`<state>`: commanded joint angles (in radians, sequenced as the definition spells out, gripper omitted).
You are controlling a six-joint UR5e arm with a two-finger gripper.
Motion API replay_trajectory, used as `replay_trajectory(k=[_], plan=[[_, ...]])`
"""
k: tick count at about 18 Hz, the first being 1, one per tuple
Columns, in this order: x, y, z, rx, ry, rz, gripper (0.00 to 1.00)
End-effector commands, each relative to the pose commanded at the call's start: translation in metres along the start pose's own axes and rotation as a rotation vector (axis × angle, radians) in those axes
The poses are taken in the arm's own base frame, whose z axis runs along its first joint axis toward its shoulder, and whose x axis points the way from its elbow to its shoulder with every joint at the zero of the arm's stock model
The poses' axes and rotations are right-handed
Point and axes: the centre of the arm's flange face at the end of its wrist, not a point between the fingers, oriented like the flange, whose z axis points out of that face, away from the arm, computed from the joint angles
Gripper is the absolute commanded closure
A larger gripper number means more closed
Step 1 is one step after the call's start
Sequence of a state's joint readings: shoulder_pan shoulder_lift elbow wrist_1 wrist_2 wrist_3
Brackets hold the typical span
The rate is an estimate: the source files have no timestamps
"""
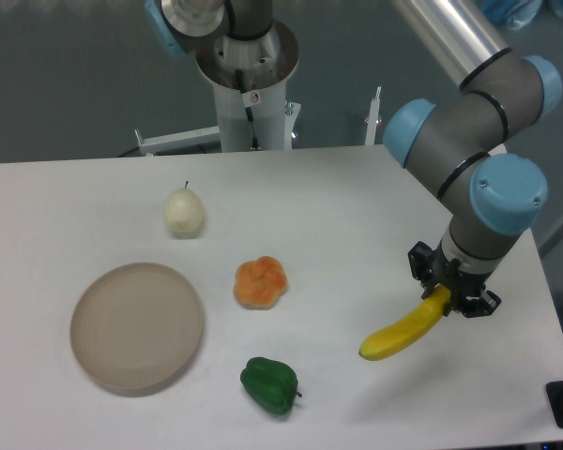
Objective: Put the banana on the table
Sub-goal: 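Lower the held yellow banana toward the table beside the green pepper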
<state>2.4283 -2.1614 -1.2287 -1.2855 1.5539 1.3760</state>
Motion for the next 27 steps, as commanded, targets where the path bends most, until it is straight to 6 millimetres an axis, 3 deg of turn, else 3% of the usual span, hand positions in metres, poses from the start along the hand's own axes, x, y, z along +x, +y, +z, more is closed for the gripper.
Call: replay_trajectory(k=[7,12,18,23,25,27], plan=[[0.001,0.000,-0.001,0.000,0.000,0.000,0.96],[0.017,0.005,0.015,-0.013,0.029,0.128,0.96],[0.050,0.050,0.044,-0.004,-0.058,0.328,0.96],[0.090,0.069,0.052,0.011,-0.076,0.419,0.95],[0.099,0.061,0.064,0.011,-0.094,0.429,0.94],[0.088,0.045,0.070,0.013,-0.122,0.387,0.94]])
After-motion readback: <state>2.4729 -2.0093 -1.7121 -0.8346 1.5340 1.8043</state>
